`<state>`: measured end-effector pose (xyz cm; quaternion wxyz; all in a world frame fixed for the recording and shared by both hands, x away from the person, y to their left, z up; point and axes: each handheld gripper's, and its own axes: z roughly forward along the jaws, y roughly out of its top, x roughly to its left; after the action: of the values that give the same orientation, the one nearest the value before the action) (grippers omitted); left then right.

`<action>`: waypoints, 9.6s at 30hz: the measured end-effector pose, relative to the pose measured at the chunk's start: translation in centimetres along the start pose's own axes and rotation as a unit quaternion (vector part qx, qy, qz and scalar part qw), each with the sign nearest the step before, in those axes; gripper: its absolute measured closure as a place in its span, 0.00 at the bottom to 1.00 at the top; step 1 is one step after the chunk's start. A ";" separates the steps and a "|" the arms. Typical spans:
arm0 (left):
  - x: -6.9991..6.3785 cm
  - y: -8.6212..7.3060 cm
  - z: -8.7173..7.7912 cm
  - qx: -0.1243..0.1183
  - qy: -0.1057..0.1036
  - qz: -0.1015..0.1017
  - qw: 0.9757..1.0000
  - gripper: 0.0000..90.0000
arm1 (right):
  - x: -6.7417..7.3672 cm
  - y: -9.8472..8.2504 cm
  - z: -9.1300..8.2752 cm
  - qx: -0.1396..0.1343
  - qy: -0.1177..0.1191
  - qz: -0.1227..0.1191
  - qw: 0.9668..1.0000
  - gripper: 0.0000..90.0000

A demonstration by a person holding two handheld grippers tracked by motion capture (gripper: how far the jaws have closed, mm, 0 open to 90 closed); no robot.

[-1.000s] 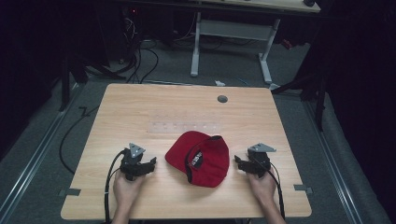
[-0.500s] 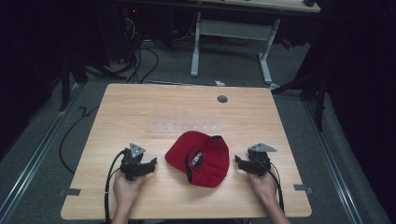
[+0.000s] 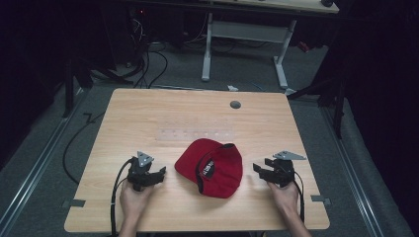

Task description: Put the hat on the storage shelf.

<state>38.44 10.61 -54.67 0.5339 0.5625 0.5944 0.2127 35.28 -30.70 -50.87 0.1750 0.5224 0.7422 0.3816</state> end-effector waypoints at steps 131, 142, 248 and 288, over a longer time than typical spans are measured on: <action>-11.2 -3.0 -2.4 0.018 -0.159 0.178 0.971 0.23 | 3.9 9.0 -1.5 0.006 0.231 -0.027 0.972 0.95; -11.7 -3.3 -2.5 0.017 -0.161 0.199 0.966 0.23 | 4.5 9.6 -1.5 0.011 0.252 -0.018 0.968 0.95; -7.5 6.3 -5.9 -0.032 -0.204 0.042 0.978 0.95 | -0.4 0.6 2.6 0.011 -0.015 -0.015 1.000 0.39; -5.5 12.3 -3.1 -0.084 -0.191 -0.074 0.975 0.95 | -0.2 -0.5 2.8 0.024 -0.064 -0.048 0.997 0.38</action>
<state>40.04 10.15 -40.98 0.6972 0.5002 0.5014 0.1110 36.85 -29.93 -53.08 0.2278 0.5137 0.7625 0.3206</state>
